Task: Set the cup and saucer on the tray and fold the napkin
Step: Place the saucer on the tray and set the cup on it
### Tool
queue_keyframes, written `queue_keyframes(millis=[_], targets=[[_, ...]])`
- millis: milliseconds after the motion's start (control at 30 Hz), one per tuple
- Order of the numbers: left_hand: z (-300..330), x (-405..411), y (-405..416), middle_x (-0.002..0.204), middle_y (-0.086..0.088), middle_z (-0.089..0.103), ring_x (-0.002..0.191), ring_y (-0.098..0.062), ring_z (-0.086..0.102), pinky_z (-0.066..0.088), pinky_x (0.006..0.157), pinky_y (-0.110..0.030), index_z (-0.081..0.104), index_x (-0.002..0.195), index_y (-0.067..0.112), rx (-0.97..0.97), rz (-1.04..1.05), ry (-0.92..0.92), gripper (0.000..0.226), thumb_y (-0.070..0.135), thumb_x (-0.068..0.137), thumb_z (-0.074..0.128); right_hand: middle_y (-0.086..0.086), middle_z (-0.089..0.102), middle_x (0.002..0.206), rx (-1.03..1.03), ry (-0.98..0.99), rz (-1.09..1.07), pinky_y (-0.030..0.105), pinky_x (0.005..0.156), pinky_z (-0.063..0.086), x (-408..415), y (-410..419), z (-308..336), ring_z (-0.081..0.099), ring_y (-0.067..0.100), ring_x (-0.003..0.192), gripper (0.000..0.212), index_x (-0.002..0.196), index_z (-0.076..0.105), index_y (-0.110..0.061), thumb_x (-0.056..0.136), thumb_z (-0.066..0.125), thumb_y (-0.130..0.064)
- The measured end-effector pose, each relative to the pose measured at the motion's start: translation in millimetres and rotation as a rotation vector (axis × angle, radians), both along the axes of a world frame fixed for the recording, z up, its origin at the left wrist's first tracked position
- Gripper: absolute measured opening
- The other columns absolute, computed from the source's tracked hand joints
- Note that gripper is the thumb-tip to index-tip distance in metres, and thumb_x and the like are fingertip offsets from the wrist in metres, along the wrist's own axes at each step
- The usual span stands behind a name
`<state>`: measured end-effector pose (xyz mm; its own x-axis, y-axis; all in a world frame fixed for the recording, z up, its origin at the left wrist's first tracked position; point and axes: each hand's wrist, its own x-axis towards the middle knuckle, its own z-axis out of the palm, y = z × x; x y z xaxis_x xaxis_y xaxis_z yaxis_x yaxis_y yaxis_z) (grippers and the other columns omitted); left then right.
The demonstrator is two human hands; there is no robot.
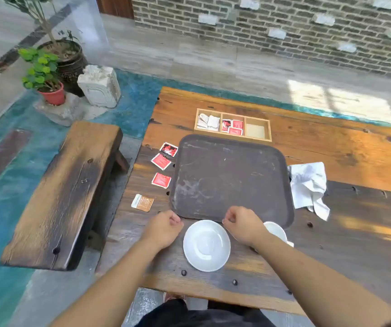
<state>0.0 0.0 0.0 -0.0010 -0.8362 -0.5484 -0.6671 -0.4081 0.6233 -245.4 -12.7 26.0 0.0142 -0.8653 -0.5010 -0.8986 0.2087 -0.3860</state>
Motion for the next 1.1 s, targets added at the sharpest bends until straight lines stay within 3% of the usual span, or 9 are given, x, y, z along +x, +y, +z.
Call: queue_keyframes(millis=[100,300,433,567,700,867,967,1100], targets=[[-21.0,-7.5,10.5,0.087,0.005,0.066,0.09,-0.019,0.064,0.049,0.084,-0.029,0.064,0.092,0.025,0.097,0.067,0.06,0.011,0.031,0.083,0.067,-0.005,0.064,0.083,0.079,-0.052,-0.095,0.029,0.072,0.045,-5.2,6.0,-23.2,0.06,0.021,0.082,0.005,0.086,0.058,-0.024,0.084,0.059,-0.029],[-34.3,-19.3,25.0,0.118,-0.008,0.067,0.112,-0.023,0.061,0.042,0.096,-0.028,0.06,0.126,0.009,0.204,0.125,0.116,0.041,0.024,0.089,0.064,-0.004,0.063,0.092,0.231,-0.133,-0.211,0.03,0.078,0.044,-6.0,28.7,-57.5,0.061,0.022,0.093,0.019,0.101,0.047,-0.024,0.087,0.06,-0.027],[-36.7,-24.5,27.2,0.105,-0.01,0.071,0.103,-0.027,0.065,0.052,0.094,-0.042,0.067,0.111,0.011,0.239,0.173,0.202,0.024,0.012,0.09,0.058,-0.006,0.058,0.087,0.276,-0.222,-0.307,0.03,0.078,0.045,-4.1,35.1,-65.9,0.062,0.023,0.092,0.02,0.104,0.047,-0.023,0.088,0.059,-0.021],[-34.7,-28.4,26.9,0.099,-0.008,0.07,0.096,-0.026,0.067,0.057,0.079,-0.036,0.066,0.111,0.01,0.326,0.335,0.346,0.024,0.008,0.091,0.053,0.006,0.068,0.096,0.277,-0.259,-0.36,0.035,0.08,0.051,-4.6,33.4,-65.5,0.067,0.025,0.092,0.018,0.103,0.051,-0.022,0.087,0.056,-0.017],[-28.9,-25.6,22.6,0.107,-0.011,0.07,0.097,-0.026,0.069,0.058,0.08,-0.036,0.064,0.113,0.012,0.335,0.404,0.394,0.022,0.011,0.093,0.054,0.005,0.069,0.094,0.251,-0.308,-0.392,0.038,0.084,0.054,-5.2,28.5,-57.8,0.068,0.024,0.092,0.016,0.1,0.055,-0.022,0.086,0.057,-0.016],[-19.7,-20.0,6.3,0.1,-0.011,0.073,0.09,-0.025,0.071,0.058,0.082,-0.039,0.068,0.107,0.014,0.297,0.433,0.478,0.019,0.013,0.094,0.054,0.003,0.069,0.096,0.199,-0.368,-0.413,0.044,0.092,0.053,-3.0,13.1,-44.2,0.067,0.023,0.095,0.021,0.107,0.057,-0.019,0.087,0.06,-0.016],[-15.7,-15.8,-9.8,0.097,-0.01,0.075,0.09,-0.025,0.072,0.06,0.074,-0.033,0.07,0.102,0.017,0.289,0.458,0.498,0.016,0.015,0.093,0.056,0.005,0.067,0.095,0.212,-0.401,-0.416,0.048,0.087,0.057,-1.4,-2.7,-37.2,0.069,0.027,0.092,0.02,0.107,0.057,-0.019,0.088,0.061,-0.017],[-13.3,-13.0,-34.3,0.093,-0.005,0.076,0.086,-0.02,0.073,0.06,0.073,-0.032,0.07,0.098,0.021,0.259,0.457,0.499,0.012,0.019,0.093,0.059,0.006,0.067,0.094,0.201,-0.412,-0.41,0.045,0.082,0.059,0.5,-29.7,-32.1,0.069,0.026,0.086,0.018,0.105,0.056,-0.022,0.088,0.063,-0.019]])
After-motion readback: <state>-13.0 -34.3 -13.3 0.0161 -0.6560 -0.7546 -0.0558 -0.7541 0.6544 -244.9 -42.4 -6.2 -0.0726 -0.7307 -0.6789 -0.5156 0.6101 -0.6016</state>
